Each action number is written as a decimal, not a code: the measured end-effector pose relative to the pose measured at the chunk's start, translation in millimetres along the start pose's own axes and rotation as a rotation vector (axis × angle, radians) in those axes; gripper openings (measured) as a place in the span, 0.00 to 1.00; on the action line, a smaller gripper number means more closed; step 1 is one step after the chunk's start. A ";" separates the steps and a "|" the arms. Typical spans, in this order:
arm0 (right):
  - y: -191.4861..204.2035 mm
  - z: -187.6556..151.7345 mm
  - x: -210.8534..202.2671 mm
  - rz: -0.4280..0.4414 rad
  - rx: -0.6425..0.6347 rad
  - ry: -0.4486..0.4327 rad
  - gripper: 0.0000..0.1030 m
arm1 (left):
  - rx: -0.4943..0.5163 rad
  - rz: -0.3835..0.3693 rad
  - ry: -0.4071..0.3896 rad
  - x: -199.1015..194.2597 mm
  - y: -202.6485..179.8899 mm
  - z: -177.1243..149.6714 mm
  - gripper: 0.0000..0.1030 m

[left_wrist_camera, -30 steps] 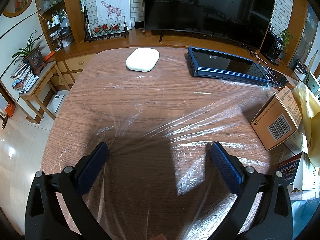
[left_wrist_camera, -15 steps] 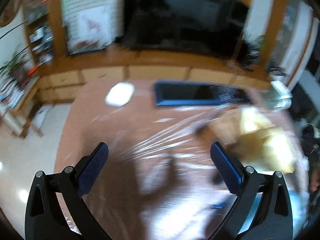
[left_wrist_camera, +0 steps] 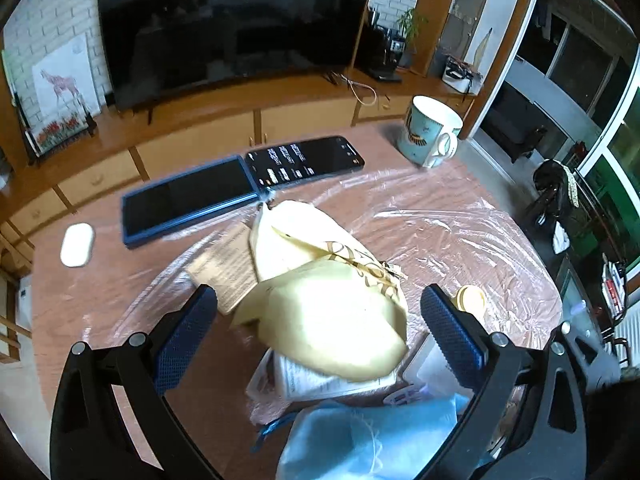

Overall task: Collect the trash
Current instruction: 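Grasp the yellow paper bag with the left tool while the right tool grasps the blue mask, then carry the bag and mask in both tools over the black trash bin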

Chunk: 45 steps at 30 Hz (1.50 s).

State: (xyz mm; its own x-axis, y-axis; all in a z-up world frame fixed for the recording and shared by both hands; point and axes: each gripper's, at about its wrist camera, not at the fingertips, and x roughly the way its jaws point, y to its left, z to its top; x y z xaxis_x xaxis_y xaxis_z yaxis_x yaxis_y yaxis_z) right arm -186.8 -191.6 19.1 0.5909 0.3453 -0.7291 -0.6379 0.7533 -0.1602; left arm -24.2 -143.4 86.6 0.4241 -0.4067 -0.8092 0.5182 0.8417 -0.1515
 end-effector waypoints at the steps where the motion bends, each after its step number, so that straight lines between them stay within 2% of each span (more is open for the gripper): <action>1: 1.6 2.6 6.1 0.000 -0.013 0.009 0.96 | -0.006 -0.009 0.007 3.8 0.9 1.5 0.99; 6: -2.1 13.1 23.6 0.030 -0.043 0.033 0.96 | -0.029 -0.060 0.033 14.7 3.5 5.7 0.98; 7: -2.4 14.4 25.7 0.040 -0.043 0.039 0.93 | -0.037 -0.072 0.036 14.9 4.9 5.3 0.98; 8: -2.4 15.6 28.0 0.046 -0.044 0.048 0.87 | -0.045 -0.086 0.038 15.7 6.0 4.0 0.92; 10: -3.7 18.0 32.1 0.052 -0.039 0.059 0.83 | -0.061 -0.120 0.059 20.9 9.0 2.5 0.80; 12: -5.4 20.6 31.6 0.066 -0.032 0.048 0.78 | -0.075 -0.144 0.053 21.2 10.8 1.2 0.74; 13: -7.5 22.2 30.9 0.082 -0.021 0.046 0.71 | -0.075 -0.151 0.048 19.8 10.8 0.6 0.67; 17: -17.5 24.0 34.6 0.123 0.027 0.041 0.58 | -0.057 -0.149 0.035 12.7 9.1 -1.3 0.56; 19: -22.5 24.1 35.9 0.121 0.047 0.032 0.55 | -0.064 -0.161 0.023 7.5 10.1 -3.0 0.52; 25: -37.4 25.8 19.1 0.157 0.111 -0.036 0.55 | -0.081 -0.170 -0.080 -28.0 12.7 -7.2 0.51; 30: -47.0 20.2 3.4 0.155 0.188 -0.071 0.55 | -0.122 -0.170 -0.170 -60.9 20.9 -16.4 0.51; 34: -51.4 8.9 -9.6 0.095 0.238 -0.078 0.55 | -0.152 -0.139 -0.218 -81.8 26.2 -27.8 0.51; 38: -63.1 -3.6 -19.7 0.038 0.319 -0.080 0.55 | -0.168 -0.114 -0.241 -94.2 27.8 -39.1 0.51; 45: -61.2 -22.4 -51.4 -0.045 0.445 -0.101 0.56 | -0.164 -0.043 -0.262 -108.9 24.4 -65.3 0.51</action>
State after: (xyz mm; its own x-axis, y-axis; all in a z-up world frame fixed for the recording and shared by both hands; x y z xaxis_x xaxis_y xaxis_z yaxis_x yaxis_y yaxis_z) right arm -189.2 -268.0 51.5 0.6722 0.3433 -0.6559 -0.3493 0.9282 0.1278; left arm -106.2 -55.4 134.0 0.5926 -0.5026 -0.6294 0.4216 0.8594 -0.2893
